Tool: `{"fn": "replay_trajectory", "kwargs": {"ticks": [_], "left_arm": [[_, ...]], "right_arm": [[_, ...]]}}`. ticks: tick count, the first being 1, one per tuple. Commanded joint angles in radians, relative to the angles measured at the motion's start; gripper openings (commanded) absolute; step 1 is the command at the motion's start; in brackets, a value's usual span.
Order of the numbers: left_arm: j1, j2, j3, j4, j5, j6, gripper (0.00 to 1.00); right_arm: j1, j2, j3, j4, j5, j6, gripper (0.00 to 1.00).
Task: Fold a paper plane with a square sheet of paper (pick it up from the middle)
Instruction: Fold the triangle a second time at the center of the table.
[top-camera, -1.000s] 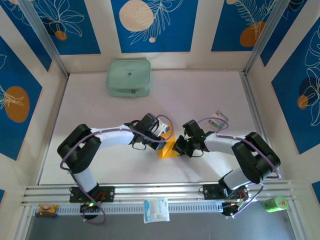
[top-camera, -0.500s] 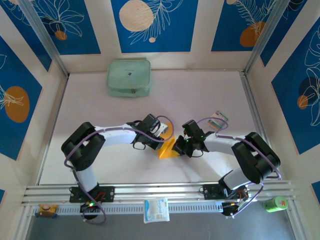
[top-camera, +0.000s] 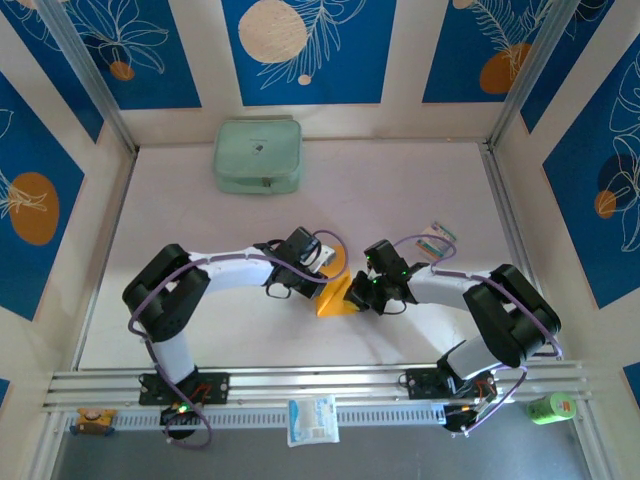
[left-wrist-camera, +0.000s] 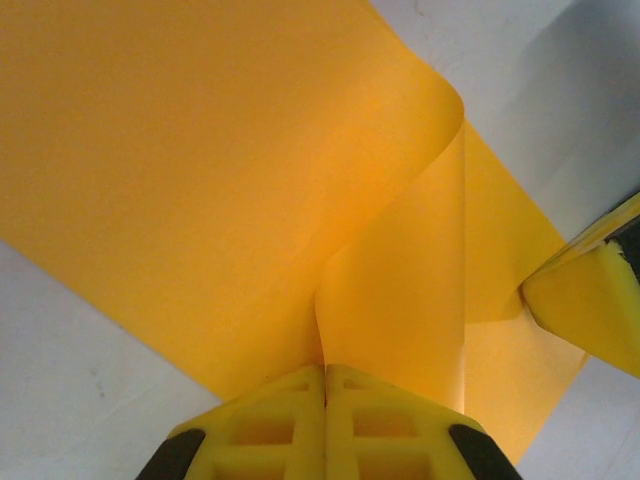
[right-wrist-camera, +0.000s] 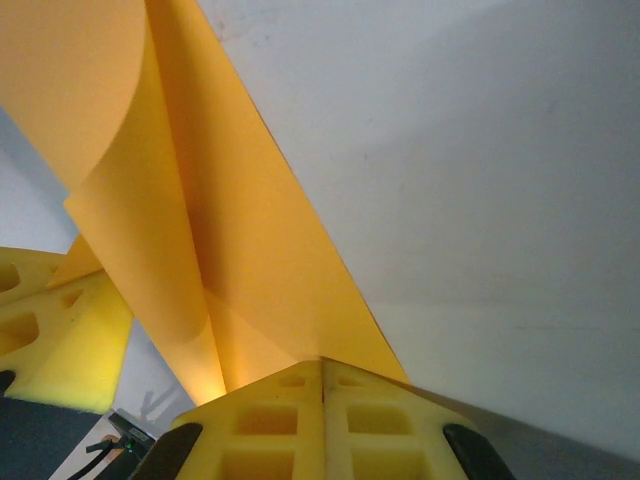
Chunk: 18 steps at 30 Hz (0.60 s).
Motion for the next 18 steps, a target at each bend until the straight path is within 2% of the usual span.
{"fn": "replay_trajectory", "kwargs": {"ticks": [1, 18], "left_arm": [[0.010, 0.009, 0.023, -0.034, -0.011, 0.028, 0.00], [0.009, 0.012, 0.033, -0.039, -0.023, 0.031, 0.00]], "right_arm": [[0.009, 0.022, -0.002, -0.087, 0.037, -0.011, 0.05], [0.008, 0.025, -0.001, -0.087, 0.034, -0.014, 0.05]]}}
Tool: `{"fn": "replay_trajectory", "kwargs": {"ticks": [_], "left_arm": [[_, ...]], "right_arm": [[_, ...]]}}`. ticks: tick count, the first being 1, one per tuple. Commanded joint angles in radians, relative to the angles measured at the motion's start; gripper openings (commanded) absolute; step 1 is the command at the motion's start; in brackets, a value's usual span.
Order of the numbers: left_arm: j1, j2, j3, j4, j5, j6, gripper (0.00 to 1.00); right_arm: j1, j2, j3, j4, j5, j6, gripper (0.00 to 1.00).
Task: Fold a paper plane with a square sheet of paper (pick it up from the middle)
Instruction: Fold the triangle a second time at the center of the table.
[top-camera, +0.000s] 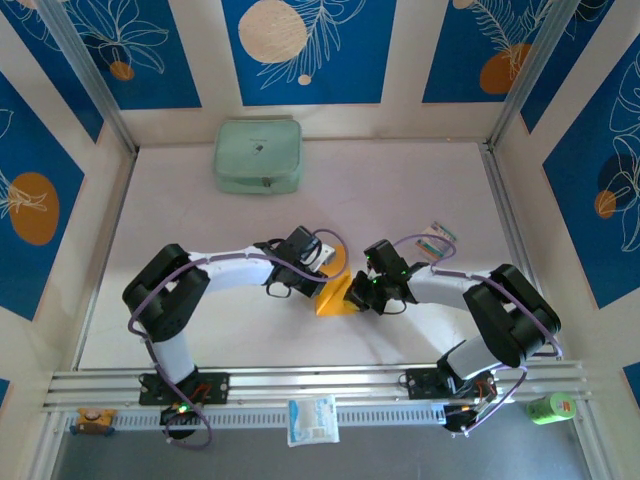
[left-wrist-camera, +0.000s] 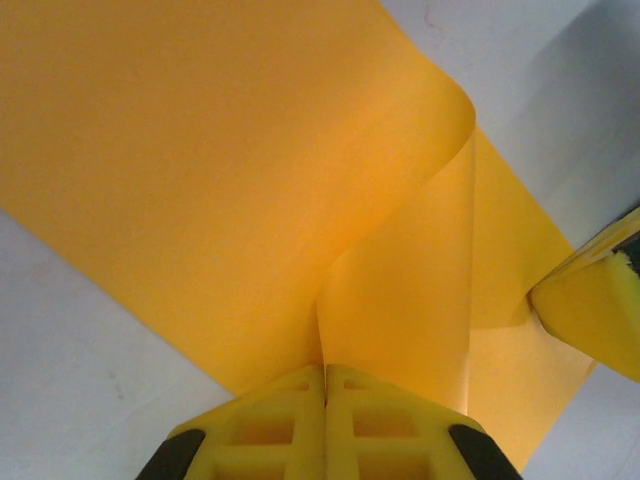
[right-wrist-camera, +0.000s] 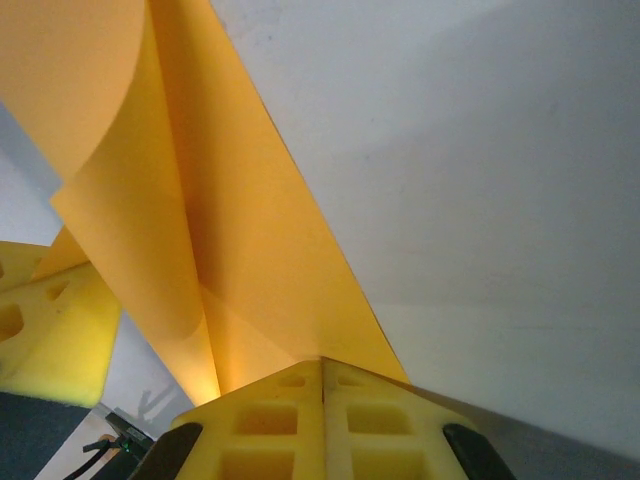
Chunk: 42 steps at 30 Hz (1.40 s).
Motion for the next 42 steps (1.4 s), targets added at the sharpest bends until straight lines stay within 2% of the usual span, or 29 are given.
{"fn": "replay_trajectory", "kwargs": {"ticks": [1, 32, 42], "left_arm": [[0.010, 0.012, 0.022, -0.028, -0.005, 0.024, 0.00], [0.009, 0.034, 0.025, -0.028, 0.001, 0.031, 0.00], [0.011, -0.027, 0.001, 0.004, -0.036, 0.032, 0.00]], "right_arm": [[0.009, 0.025, -0.005, -0.082, 0.034, -0.006, 0.05], [0.008, 0.028, -0.006, -0.071, 0.028, -0.010, 0.05], [0.008, 0.028, -0.010, -0.072, 0.029, -0.006, 0.05]]}}
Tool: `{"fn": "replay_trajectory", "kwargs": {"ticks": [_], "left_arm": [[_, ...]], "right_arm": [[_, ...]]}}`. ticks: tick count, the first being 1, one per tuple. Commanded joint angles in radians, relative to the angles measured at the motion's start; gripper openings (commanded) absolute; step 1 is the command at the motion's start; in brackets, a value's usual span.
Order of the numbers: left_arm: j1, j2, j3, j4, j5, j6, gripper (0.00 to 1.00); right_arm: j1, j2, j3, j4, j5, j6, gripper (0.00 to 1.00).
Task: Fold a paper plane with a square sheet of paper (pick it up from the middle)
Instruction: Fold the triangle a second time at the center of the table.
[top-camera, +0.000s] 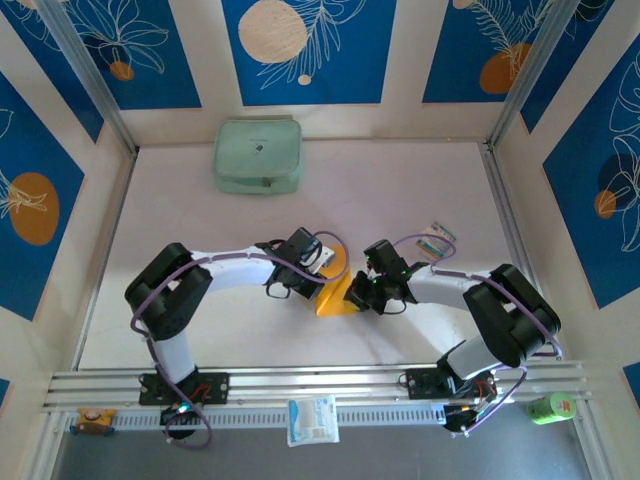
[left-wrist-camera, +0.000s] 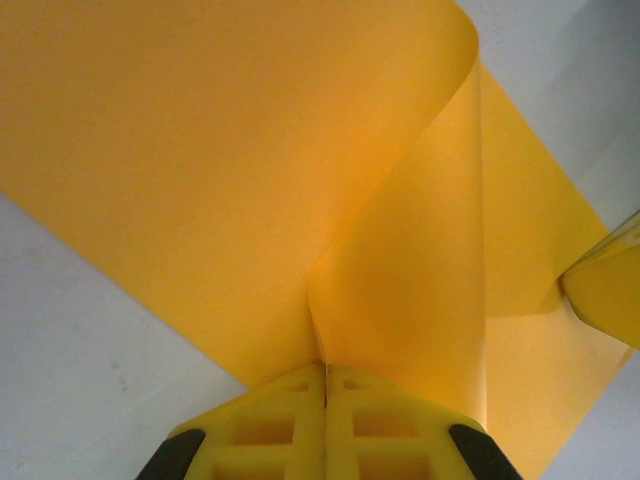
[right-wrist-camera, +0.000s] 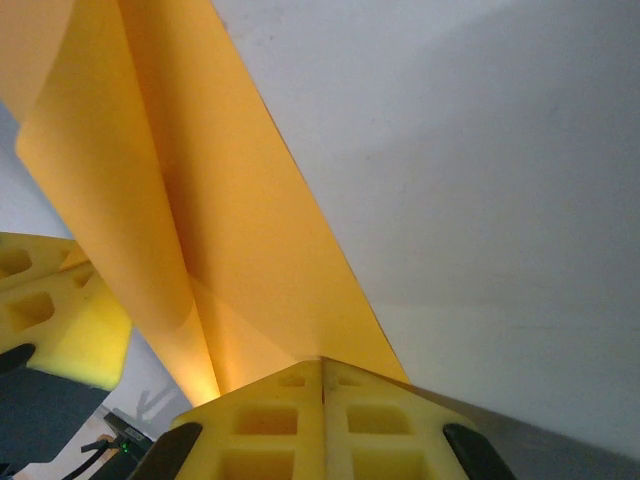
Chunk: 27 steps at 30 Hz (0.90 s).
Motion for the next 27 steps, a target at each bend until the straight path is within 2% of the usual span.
{"fn": "replay_trajectory", "kwargs": {"ticks": [1, 27], "left_arm": [[0.009, -0.042, 0.000, 0.019, -0.017, 0.016, 0.00], [0.009, 0.041, 0.026, -0.022, 0.018, 0.018, 0.00]], "right_arm": [[0.008, 0.029, -0.009, -0.069, 0.027, -0.004, 0.05], [0.007, 0.032, -0.002, -0.063, 0.013, -0.013, 0.06]]}}
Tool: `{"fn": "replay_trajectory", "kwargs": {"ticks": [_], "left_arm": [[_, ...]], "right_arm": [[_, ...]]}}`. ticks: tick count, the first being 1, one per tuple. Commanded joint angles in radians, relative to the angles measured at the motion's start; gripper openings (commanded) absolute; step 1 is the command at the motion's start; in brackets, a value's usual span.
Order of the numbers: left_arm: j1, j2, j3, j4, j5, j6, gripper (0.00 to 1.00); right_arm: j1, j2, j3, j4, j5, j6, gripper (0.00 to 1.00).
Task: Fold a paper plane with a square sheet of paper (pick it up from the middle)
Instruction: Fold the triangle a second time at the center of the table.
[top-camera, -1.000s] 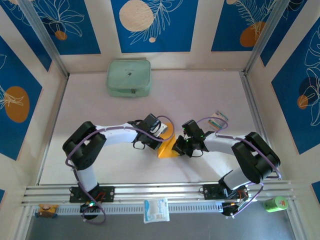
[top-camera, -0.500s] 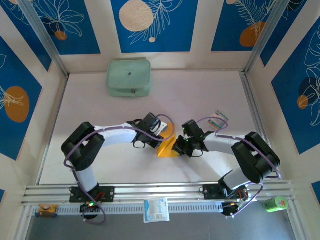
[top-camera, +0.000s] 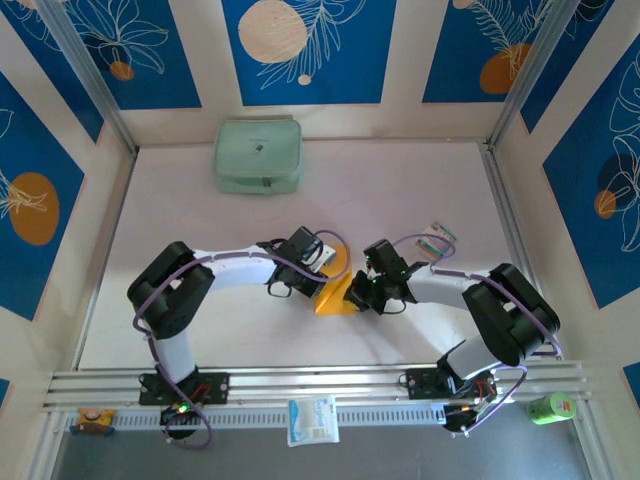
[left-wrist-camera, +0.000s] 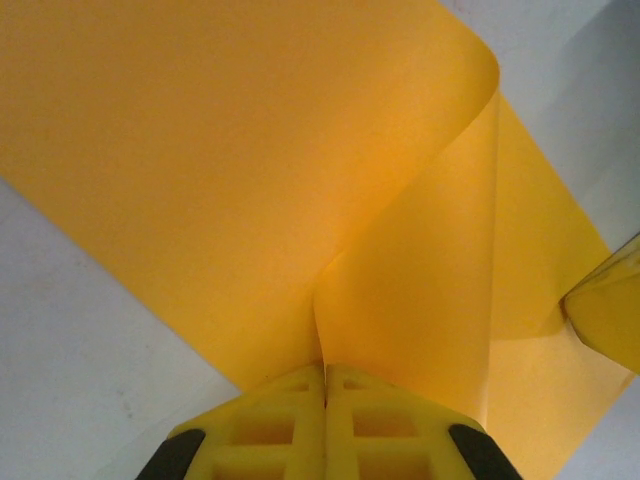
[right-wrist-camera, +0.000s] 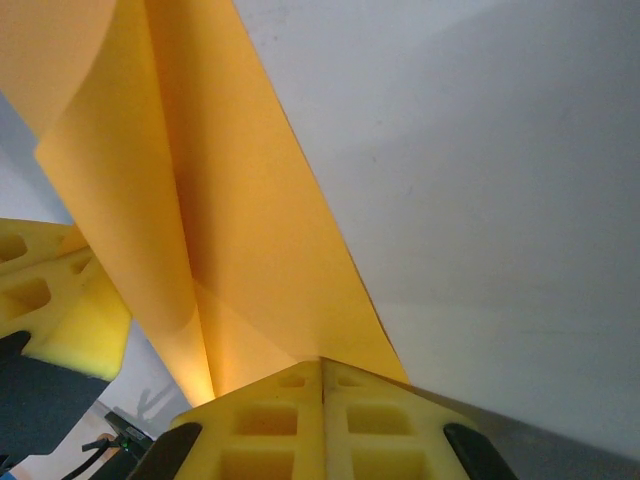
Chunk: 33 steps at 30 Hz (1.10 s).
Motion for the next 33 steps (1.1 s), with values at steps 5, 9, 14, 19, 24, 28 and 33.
{"fn": "replay_trajectory", "kwargs": {"ticks": [5, 9, 14, 19, 24, 28, 33], "left_arm": [[0.009, 0.018, 0.013, -0.030, 0.023, 0.017, 0.00], [0.009, 0.016, 0.013, -0.033, 0.022, 0.018, 0.00], [0.010, 0.019, 0.010, -0.030, 0.022, 0.017, 0.00], [0.009, 0.022, 0.010, -0.027, 0.021, 0.016, 0.00], [0.009, 0.025, 0.007, -0.023, 0.022, 0.017, 0.00], [0.009, 0.029, 0.012, -0.027, 0.023, 0.018, 0.00], [0.009, 0.032, 0.011, -0.025, 0.025, 0.018, 0.00]], "right_arm": [[0.001, -0.019, 0.007, -0.056, 0.015, -0.048, 0.09], [-0.016, -0.076, 0.002, -0.001, -0.007, -0.077, 0.07], [-0.021, -0.053, 0.010, 0.121, -0.080, -0.079, 0.00], [-0.005, -0.018, 0.026, 0.198, -0.100, -0.073, 0.00], [0.000, 0.014, 0.049, 0.214, -0.107, -0.071, 0.00], [0.000, 0.040, 0.059, 0.232, -0.107, -0.069, 0.00], [0.001, 0.077, 0.072, 0.253, -0.106, -0.069, 0.00]]}}
